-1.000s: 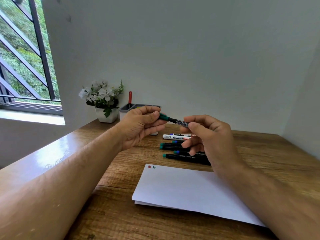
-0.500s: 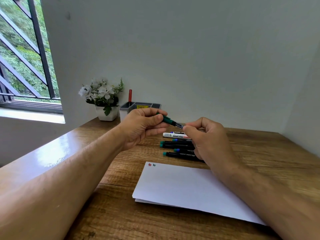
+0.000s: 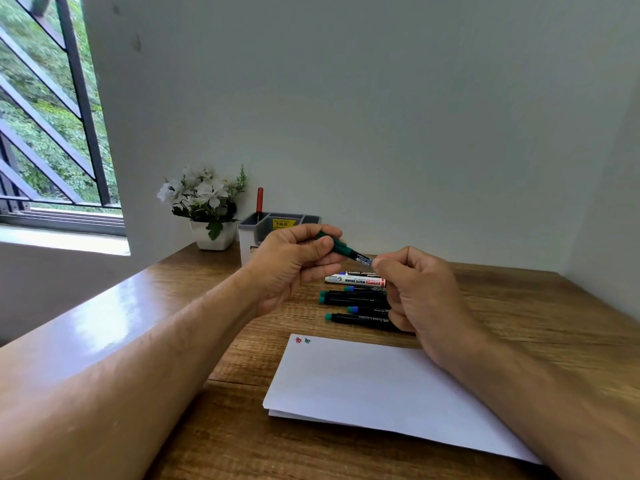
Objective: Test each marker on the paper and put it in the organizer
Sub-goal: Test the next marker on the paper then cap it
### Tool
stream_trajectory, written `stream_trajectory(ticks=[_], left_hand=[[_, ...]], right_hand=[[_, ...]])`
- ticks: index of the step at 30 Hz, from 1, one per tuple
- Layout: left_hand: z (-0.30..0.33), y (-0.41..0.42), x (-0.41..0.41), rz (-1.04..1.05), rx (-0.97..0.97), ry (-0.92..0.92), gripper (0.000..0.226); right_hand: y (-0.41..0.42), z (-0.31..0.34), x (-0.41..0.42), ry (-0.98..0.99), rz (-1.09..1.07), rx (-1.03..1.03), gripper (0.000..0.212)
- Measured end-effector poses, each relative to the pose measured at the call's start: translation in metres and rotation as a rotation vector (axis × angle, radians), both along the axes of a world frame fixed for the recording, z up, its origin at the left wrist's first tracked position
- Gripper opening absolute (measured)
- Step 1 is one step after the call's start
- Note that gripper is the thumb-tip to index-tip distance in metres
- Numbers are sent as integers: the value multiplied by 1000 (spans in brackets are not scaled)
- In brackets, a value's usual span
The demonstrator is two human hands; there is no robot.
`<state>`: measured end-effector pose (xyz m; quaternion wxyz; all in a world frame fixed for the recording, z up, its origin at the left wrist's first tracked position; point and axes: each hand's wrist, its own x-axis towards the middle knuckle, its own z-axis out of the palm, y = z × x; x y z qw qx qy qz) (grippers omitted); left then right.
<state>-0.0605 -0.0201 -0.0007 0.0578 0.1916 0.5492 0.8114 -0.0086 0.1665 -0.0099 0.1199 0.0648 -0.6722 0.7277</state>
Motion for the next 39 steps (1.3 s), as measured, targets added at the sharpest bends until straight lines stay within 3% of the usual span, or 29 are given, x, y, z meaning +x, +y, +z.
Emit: stream_trajectory(ticks=[6, 11, 16, 23, 27, 31, 39], left_hand=[[-3, 25, 7, 41, -18, -43, 60], [-4, 23, 4, 99, -73, -50, 59], [-1, 18, -2, 305, -30, 72, 66], [-1, 9, -7, 427, -137, 218, 82], [-3, 10, -10, 501, -242, 244, 70], [-1, 9, -10, 599, -260, 274, 29], [50, 0, -43, 870, -352, 382, 39]], right_hand=[[-11, -5, -7, 163, -215, 339, 11], [-12, -10, -3, 186, -243, 509, 11], [-5, -9, 0, 329, -455, 715, 36], [1, -11, 0, 349, -398, 894, 37], [1, -13, -1, 340, -373, 929, 39], [0, -14, 1, 340, -344, 924, 43], [0, -14, 2, 342, -321, 936, 48]])
